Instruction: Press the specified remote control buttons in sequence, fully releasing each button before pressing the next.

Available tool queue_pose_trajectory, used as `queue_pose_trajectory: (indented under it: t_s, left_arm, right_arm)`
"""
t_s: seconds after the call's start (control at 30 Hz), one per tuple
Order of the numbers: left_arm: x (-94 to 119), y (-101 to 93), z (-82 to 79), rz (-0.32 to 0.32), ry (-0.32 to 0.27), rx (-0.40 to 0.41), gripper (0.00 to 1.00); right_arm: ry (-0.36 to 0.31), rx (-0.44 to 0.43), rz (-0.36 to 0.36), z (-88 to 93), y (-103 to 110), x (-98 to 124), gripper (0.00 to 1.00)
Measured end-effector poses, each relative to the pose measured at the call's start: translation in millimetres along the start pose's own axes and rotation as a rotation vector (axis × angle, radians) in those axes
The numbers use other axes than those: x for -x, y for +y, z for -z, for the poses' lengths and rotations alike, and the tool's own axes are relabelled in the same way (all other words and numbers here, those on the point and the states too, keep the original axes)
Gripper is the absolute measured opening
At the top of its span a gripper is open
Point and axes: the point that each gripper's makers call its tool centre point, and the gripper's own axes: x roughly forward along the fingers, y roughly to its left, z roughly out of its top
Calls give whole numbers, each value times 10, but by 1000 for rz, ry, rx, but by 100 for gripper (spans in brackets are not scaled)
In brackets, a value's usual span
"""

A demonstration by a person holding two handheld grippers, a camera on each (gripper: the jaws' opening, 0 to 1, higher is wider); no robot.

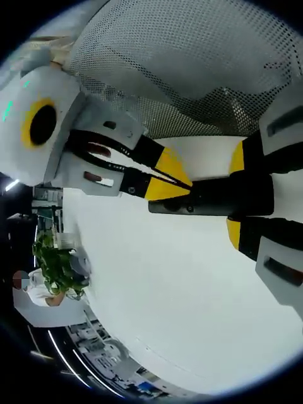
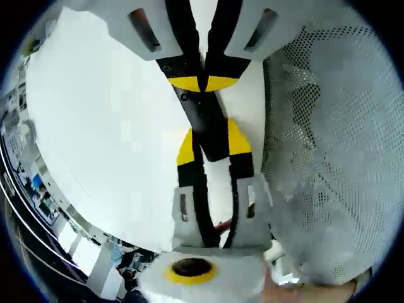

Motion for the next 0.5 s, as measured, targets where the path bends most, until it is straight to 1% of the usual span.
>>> queue_pose_trajectory:
  t_s: [0.03, 0.23, 0.27, 0.37, 0.5]
  left_arm:
    - [1, -1, -1, 0, 0, 0, 24]
    - [1, -1, 0, 3, 3, -2, 24]
    - [1, 0, -1, 4, 3, 0, 24]
    - [3, -3, -2, 6, 2, 2, 24]
    - [2, -2, -2, 9, 3, 2, 24]
  right_arm:
    - [5, 15, 7, 0, -1, -3, 0]
    - [17, 41, 17, -23, 6, -22, 0]
    - [20, 57, 16, -25, -1, -26, 0]
    - [27, 53, 17, -35, -11, -30, 0]
    - [54, 91, 10, -46, -13, -48, 0]
